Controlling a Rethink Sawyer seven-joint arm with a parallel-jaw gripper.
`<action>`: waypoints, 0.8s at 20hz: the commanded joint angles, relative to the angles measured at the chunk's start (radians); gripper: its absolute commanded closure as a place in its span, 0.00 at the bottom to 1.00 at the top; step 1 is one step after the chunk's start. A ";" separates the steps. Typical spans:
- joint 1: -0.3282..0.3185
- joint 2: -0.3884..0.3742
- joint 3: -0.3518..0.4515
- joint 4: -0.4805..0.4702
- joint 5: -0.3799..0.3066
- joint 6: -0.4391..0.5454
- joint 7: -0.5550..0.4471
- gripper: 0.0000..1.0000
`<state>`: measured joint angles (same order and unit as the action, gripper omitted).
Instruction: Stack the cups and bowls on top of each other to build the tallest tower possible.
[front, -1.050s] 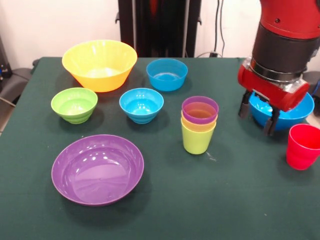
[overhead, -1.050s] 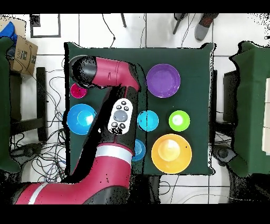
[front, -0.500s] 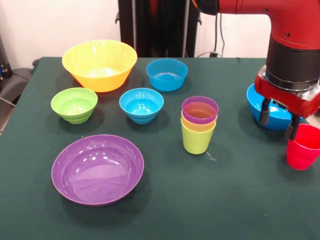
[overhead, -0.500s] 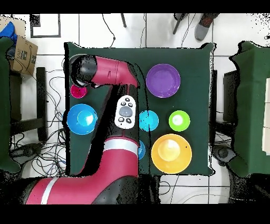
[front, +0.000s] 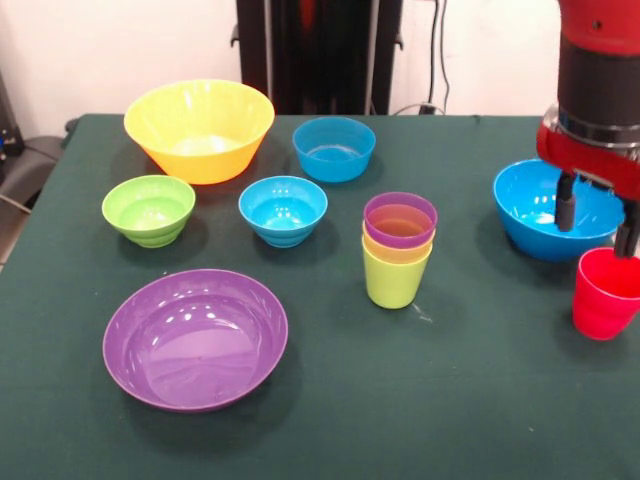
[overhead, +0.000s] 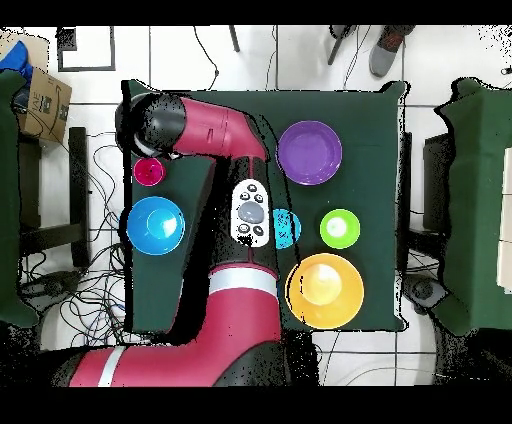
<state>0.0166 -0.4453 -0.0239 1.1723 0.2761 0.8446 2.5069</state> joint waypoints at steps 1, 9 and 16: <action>-0.034 -0.067 0.155 0.122 -0.107 0.130 -0.308 0.00; -0.042 -0.032 0.174 0.107 -0.154 0.096 -0.299 0.00; -0.050 0.000 0.193 0.095 -0.224 0.089 -0.305 0.00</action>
<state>-0.0154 -0.4958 0.0592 1.1908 0.1761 0.8564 2.5069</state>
